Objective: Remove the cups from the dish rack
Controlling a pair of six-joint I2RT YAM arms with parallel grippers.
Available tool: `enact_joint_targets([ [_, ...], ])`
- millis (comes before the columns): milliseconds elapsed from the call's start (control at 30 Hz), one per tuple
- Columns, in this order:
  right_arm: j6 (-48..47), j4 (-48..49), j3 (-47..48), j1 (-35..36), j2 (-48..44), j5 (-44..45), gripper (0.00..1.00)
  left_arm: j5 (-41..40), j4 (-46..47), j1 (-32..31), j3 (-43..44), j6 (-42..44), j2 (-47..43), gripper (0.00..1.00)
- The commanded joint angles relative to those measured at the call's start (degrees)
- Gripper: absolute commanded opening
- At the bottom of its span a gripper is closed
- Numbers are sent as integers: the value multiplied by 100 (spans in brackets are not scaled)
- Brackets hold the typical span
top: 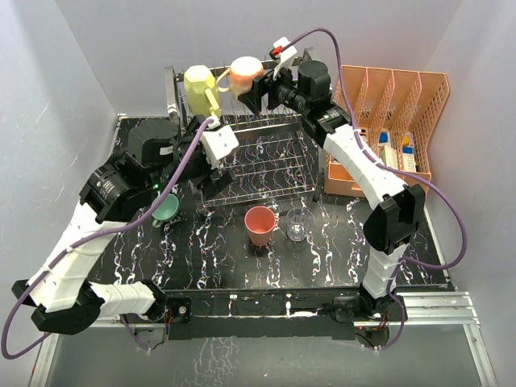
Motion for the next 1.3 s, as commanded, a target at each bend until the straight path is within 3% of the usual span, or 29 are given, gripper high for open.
enact_joint_targets([
  [0,302,1153,-294,-250,-727,-171,49,-651,725,18,284,124,79,90],
  [300,1057,1966,-1137,-780,-1396,-779,39,-943,1324,18,1045,105,660,89],
  [700,1115,2181,-1251,-833,-1732,-1103,41,-744,1486,104,1903,142,1437,88],
  [800,1145,2275,-1290,-833,-1889,-1176,41,-664,1523,153,2047,72,1538,84],
  [967,1206,2283,-1326,-833,-2154,-1305,41,-242,1665,549,2307,-63,1727,72],
  [1267,1381,2396,-1825,-833,-2747,-1607,40,1238,1073,976,3134,-503,2118,73],
])
